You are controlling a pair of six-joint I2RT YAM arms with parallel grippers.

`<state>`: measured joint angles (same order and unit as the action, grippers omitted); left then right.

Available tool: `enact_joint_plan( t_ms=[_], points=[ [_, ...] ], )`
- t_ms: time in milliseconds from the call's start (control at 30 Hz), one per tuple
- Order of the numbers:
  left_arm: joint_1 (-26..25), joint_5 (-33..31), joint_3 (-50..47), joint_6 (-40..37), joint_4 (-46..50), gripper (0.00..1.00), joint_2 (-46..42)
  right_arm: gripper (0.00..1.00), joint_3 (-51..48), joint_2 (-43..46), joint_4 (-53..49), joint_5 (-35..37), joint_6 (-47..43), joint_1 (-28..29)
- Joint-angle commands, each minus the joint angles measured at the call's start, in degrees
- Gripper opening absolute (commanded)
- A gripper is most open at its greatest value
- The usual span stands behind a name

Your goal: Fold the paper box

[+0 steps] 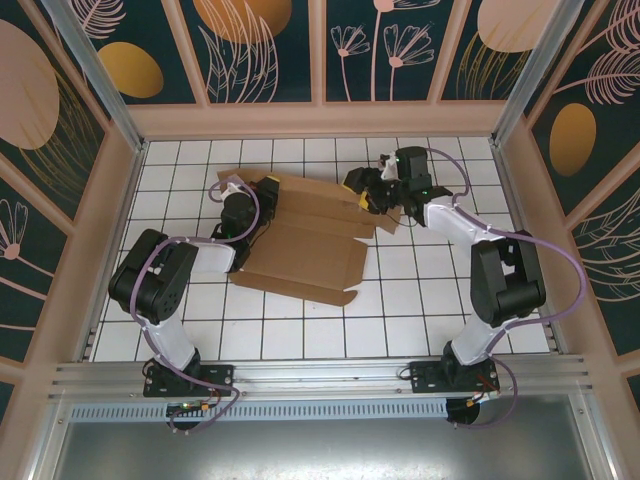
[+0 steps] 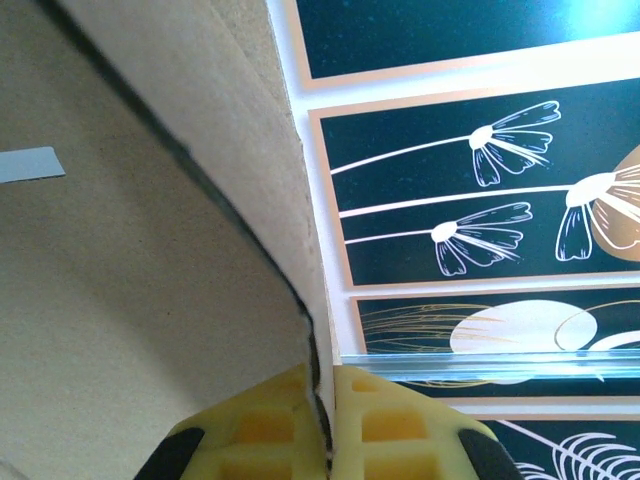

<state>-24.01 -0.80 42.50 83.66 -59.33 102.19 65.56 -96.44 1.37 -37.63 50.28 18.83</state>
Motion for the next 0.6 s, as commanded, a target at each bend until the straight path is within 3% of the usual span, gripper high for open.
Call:
enact_joint_plan(
  t_ms=[0,167,333,433,567],
  points=[
    [-0.24,1.08,0.83,-1.48,2.81,0.00,0.04,0.53,-0.50,-0.88,5.67,-2.09,2.03,0.17],
    [-0.25,0.15,0.33,-1.74,4.11,0.00,-0.85,0.51,-0.76,-0.75,4.65,-1.53,1.05,-0.73],
    [-0.25,-4.60,-2.02,-0.60,7.32,0.00,-3.49,0.62,5.30,-3.56,-3.49,-1.20,-6.01,-2.20],
    [-0.25,-7.39,-2.49,-0.36,10.07,0.00,-5.80,0.71,10.99,-3.35,-12.88,4.52,-14.34,-1.60],
    [-0.25,-10.19,-1.02,0.14,13.70,0.00,-6.62,0.74,7.75,2.67,-14.52,10.13,-18.24,-2.34]
  ],
)
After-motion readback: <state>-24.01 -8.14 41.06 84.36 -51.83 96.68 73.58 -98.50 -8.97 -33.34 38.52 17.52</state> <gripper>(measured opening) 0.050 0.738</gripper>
